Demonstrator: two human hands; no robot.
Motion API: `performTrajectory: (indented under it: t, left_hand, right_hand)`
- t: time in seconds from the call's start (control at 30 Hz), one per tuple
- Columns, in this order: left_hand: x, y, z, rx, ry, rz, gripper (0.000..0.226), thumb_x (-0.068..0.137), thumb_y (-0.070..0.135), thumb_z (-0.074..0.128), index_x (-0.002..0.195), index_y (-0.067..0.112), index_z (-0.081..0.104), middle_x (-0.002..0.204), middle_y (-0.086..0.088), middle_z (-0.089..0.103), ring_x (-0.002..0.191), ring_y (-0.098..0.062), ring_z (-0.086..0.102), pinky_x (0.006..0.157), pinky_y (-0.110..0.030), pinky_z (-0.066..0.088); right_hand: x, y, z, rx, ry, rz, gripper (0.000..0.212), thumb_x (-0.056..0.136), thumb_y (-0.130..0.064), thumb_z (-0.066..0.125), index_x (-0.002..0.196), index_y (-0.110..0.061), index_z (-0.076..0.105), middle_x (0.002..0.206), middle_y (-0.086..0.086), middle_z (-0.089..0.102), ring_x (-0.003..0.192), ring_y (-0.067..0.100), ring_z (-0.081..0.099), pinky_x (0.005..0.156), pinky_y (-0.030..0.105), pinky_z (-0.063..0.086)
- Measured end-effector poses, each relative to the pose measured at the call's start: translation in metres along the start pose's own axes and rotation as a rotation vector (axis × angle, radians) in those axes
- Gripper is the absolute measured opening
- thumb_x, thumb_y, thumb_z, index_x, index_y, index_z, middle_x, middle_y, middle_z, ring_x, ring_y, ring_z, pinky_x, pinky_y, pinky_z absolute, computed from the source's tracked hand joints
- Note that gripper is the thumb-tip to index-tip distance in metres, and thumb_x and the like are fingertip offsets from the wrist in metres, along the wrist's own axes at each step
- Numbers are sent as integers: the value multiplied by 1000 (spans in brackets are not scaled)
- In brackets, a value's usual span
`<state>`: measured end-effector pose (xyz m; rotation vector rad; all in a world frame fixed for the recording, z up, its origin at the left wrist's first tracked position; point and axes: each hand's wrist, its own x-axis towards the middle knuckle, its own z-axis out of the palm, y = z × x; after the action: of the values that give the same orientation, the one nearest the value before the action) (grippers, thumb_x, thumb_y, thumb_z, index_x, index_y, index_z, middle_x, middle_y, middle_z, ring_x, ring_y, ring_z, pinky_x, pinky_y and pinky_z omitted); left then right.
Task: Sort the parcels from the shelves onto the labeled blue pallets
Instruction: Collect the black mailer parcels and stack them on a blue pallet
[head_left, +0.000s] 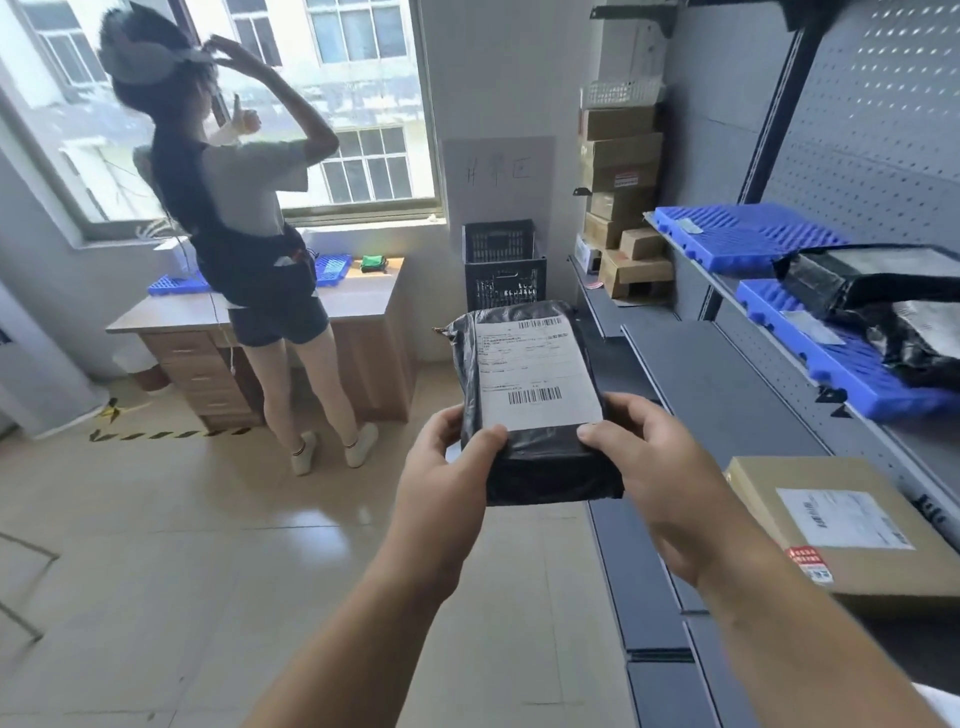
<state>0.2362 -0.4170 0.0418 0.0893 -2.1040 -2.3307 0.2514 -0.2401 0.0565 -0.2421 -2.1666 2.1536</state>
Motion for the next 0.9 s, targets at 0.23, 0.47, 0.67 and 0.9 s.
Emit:
performTrajectory:
  t: [0.23, 0.47, 0.67, 0.9]
  left_hand:
    - [93, -5, 33, 12, -46, -31, 29, 81, 33, 68, 109, 30, 72, 111, 5, 77, 107, -22, 73, 91, -43, 57]
    - [206, -4, 69, 15, -173, -44, 35, 79, 31, 67, 114, 26, 71, 111, 2, 78, 110, -23, 72, 101, -50, 55]
    - [305, 5, 102, 41, -340, -56, 21, 95, 19, 67, 113, 30, 72, 110, 6, 78, 109, -21, 72, 92, -39, 56]
    - [369, 11, 165, 62, -595, -81, 23, 96, 18, 65, 116, 29, 71, 109, 5, 78, 100, -15, 75, 71, -24, 58]
  right_hand:
    - [89, 3, -15, 1, 57, 24, 20, 95, -15, 64, 109, -28, 69, 103, -10, 78, 100, 12, 73, 88, 36, 57]
    - [180, -5, -25, -29, 194, 10, 21, 94, -15, 64, 109, -27, 70, 103, -9, 78, 100, 10, 73, 88, 34, 58]
    - [251, -21, -30, -26, 363, 10, 22, 94, -15, 64, 111, -28, 70, 105, -9, 78, 101, 10, 73, 96, 40, 57]
    - [283, -30, -59, -56, 588, -23, 25, 94, -19, 65, 117, -29, 70, 108, -16, 77, 103, 3, 71, 90, 29, 55]
